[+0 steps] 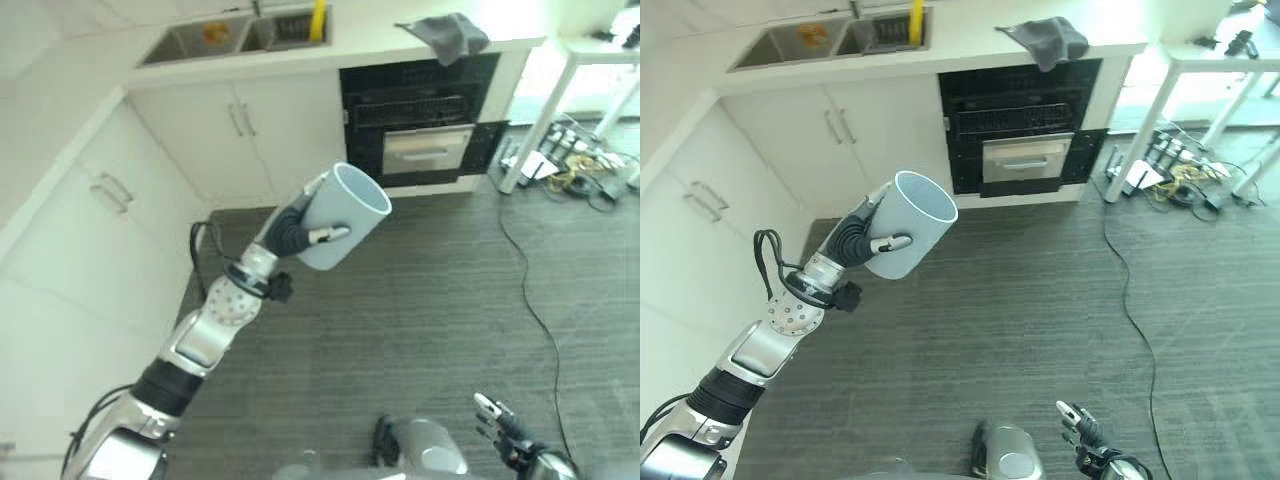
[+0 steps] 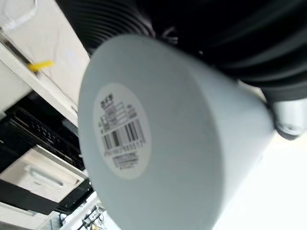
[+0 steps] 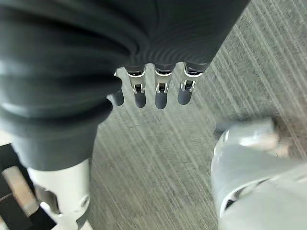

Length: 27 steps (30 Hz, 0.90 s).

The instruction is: Place the dishes in the dishwasher.

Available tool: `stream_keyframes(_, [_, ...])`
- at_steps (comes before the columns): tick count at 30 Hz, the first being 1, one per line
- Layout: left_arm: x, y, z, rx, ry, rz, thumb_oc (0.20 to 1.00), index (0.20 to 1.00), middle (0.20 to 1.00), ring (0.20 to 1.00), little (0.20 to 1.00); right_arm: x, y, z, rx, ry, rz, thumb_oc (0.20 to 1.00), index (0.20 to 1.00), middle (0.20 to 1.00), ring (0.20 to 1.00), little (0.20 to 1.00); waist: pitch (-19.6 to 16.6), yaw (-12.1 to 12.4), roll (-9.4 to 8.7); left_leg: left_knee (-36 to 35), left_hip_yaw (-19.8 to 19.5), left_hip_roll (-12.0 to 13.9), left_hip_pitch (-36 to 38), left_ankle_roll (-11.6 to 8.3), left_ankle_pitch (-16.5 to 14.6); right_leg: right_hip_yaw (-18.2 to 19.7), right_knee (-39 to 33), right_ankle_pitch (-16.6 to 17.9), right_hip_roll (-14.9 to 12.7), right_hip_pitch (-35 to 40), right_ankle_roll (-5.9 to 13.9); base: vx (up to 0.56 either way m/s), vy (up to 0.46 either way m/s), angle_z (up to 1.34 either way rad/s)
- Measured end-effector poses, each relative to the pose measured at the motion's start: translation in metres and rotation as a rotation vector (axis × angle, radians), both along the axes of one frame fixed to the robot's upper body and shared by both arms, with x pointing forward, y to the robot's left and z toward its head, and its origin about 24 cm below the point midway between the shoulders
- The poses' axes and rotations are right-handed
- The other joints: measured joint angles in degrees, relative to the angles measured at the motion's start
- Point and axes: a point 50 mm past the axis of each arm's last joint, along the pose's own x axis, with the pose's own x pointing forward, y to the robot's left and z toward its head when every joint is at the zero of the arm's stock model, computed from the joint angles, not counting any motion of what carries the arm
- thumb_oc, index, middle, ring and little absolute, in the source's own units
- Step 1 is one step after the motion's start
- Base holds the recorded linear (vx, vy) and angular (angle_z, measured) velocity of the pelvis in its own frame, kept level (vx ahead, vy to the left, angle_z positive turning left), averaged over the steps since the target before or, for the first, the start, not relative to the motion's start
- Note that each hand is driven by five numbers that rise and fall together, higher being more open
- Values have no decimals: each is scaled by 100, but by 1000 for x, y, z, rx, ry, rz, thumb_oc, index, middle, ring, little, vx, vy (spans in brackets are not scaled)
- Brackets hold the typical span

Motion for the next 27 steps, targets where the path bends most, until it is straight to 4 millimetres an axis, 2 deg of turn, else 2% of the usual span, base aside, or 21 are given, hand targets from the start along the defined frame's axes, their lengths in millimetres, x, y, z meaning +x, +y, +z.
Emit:
stream_keyframes(1, [-1, 4, -1, 24, 7, 4, 200, 200, 200, 200, 200, -3, 3, -2, 14, 12, -15, 1000, 1000, 1000, 1000, 1000, 12, 46, -39, 843, 21, 231, -429, 19, 26, 98, 41, -48, 76, 156, 53, 230, -193, -39])
stream_keyframes(3, [0, 5, 0, 30, 4, 0, 200, 200, 200, 200, 200, -5, 3, -4, 25, 16, -39, 1000, 1000, 1000, 1000, 1000, 56, 114, -221, 1690, -122, 322, -1487, 173, -27, 284, -267, -91, 53, 555, 32, 322, 23, -27])
stream_keyframes(4, [0, 7, -2, 42, 9, 0, 200, 200, 200, 200, 200, -2, 6, -4, 32, 14, -36, 1000, 1000, 1000, 1000, 1000, 114, 262, -403, 1223, -123, 116, -2065, 604, -301, 552, -609, -50, -93, 929, 149, 459, 194, -57])
stream_keyframes(5, [1, 9, -4, 43, 17, 9, 200, 200, 200, 200, 200, 2, 5, -3, 30, 14, -30, 1000, 1000, 1000, 1000, 1000, 145, 362, -487, -120, -125, -194, -2237, 763, -369, 738, -941, 42, -263, 1265, 520, 541, 301, -92])
stream_keyframes(6, [3, 14, -9, 54, 37, 27, 200, 200, 200, 200, 200, 5, 3, -2, 26, 15, -26, 1000, 1000, 1000, 1000, 1000, 146, 423, -397, -1682, -66, -250, -2108, 779, -360, 898, -1301, 106, -238, 1684, 682, 560, 321, -91])
stream_keyframes(7, [4, 19, -14, 62, 54, 45, 200, 200, 200, 200, 200, 13, 2, 1, 15, -4, -1, 1000, 1000, 1000, 1000, 1000, 90, 416, -242, -3421, -201, -421, -1901, 665, -261, 983, -1551, 54, -188, 2079, 792, 562, 287, -84])
stream_keyframes(8, [3, 22, -19, 64, 68, 52, 200, 200, 200, 200, 200, 13, -4, 3, -11, 3, 19, 1000, 1000, 1000, 1000, 1000, -5, 405, -27, -5055, -640, -590, -1665, 567, -169, 1067, -1681, -9, -132, 2254, 892, 362, 163, -77])
stream_keyframes(9, [3, 25, -22, 56, 77, 63, 200, 200, 200, 200, 200, 9, -11, 5, -27, 17, 15, 1000, 1000, 1000, 1000, 1000, 7, 443, 104, -5662, -1112, -737, -1645, 506, -170, 1247, -1786, -116, -176, 2506, 929, 384, 207, -105])
stream_keyframes(10, [1, 27, -23, 50, 82, 69, 200, 200, 200, 200, 200, 4, -14, 4, -35, 33, 7, 1000, 1000, 1000, 1000, 1000, -20, 546, 165, -5318, -1094, -762, -1772, 524, -208, 1436, -1948, -192, -262, 2739, 970, 315, 206, -129])
stream_keyframes(11, [-1, 30, -23, 46, 79, 68, 200, 200, 200, 200, 200, -3, -14, 2, -34, 48, 3, 1000, 1000, 1000, 1000, 1000, -45, 670, 149, -4493, -782, -748, -1737, 765, -402, 1571, -1970, -411, -368, 3046, 1054, 506, 357, -109])
stream_keyframes(12, [-2, 29, -21, 29, 70, 54, 200, 200, 200, 200, 200, -20, -4, -7, -14, 109, -9, 1000, 1000, 1000, 1000, 1000, -162, 561, -68, -4185, -506, -837, -1508, 911, -4, 1580, -1558, -638, -575, 3222, 1176, 449, 321, -90])
stream_keyframes(13, [-3, 30, -20, 40, 72, 49, 200, 200, 200, 200, 200, -21, 2, -9, 0, 113, -13, 1000, 1000, 1000, 1000, 1000, -190, 546, -176, -4400, -539, -941, -1293, 984, 85, 1603, -934, -584, -712, 2908, 1246, 411, 298, -72])
stream_keyframes(14, [-2, 32, -18, 53, 68, 51, 200, 200, 200, 200, 200, -21, 6, -11, 8, 112, -11, 1000, 1000, 1000, 1000, 1000, -206, 586, -189, -4659, -585, -973, -1072, 1260, 303, 1583, -244, -579, -743, 2587, 1436, 232, 165, -97])
stream_keyframes(15, [-2, 34, -17, 64, 67, 53, 200, 200, 200, 200, 200, -21, 10, -12, 16, 112, -9, 1000, 1000, 1000, 1000, 1000, -227, 593, -157, -4917, -717, -989, -782, 1403, 850, 1574, 157, -853, -722, 2371, 1639, 229, 174, -65])
stream_keyframes(16, [0, 33, -17, 65, 68, 50, 200, 200, 200, 200, 200, -25, 21, -16, 31, 118, 9, 1000, 1000, 1000, 1000, 1000, -304, 464, -262, -5149, -743, -1151, -551, 1423, 708, 1560, 324, -1013, -688, 2059, 1557, 175, 146, -37])
stream_keyframes(17, [2, 31, -12, 65, 51, 38, 200, 200, 200, 200, 200, -25, 26, -17, 25, 120, 36, 1000, 1000, 1000, 1000, 1000, -293, 457, -253, -5248, -735, -1204, -458, 1495, 655, 1543, 589, -982, -602, 1659, 1526, 159, 173, 6])
stream_keyframes(19, [6, 27, -5, 67, 24, 19, 200, 200, 200, 200, 200, -26, 36, -20, 15, 125, 47, 1000, 1000, 1000, 1000, 1000, -286, 426, -244, -5287, -780, -1363, -276, 1638, 508, 1398, 1479, -865, -552, 923, 1597, 112, 148, 17])
stream_keyframes(21, [5, 22, -4, 66, 19, 1, 200, 200, 200, 200, 200, -24, 36, -18, -19, 110, 32, 1000, 1000, 1000, 1000, 1000, -207, 382, -155, -5131, -839, -1438, 19, 1758, 315, 1247, 2873, -548, -708, 496, 1771, 85, 91, 22])
stream_keyframes(23, [5, 20, 0, 71, 0, -6, 200, 200, 200, 200, 200, -11, 32, -12, -53, 58, 16, 1000, 1000, 1000, 1000, 1000, -152, 378, -69, -5163, -802, -1414, 258, 1686, 197, 999, 3613, -549, -882, -25, 1769, 105, -16, -5])
stream_keyframes(25, [5, 20, 0, 72, -1, -1, 200, 200, 200, 200, 200, 6, 30, -6, -77, 4, 11, 1000, 1000, 1000, 1000, 1000, -49, 406, 8, -5164, -714, -1341, 329, 1487, 36, 780, 3208, -567, -1064, -454, 1742, 108, -164, -30])
stream_keyframes(27, [6, 19, -1, 82, 5, 6, 200, 200, 200, 200, 200, 17, 27, -2, -98, -11, 5, 1000, 1000, 1000, 1000, 1000, 41, 454, 54, -5149, -554, -1281, 417, 1405, -22, 636, 1547, -436, -1311, -528, 1792, 123, -341, -36])
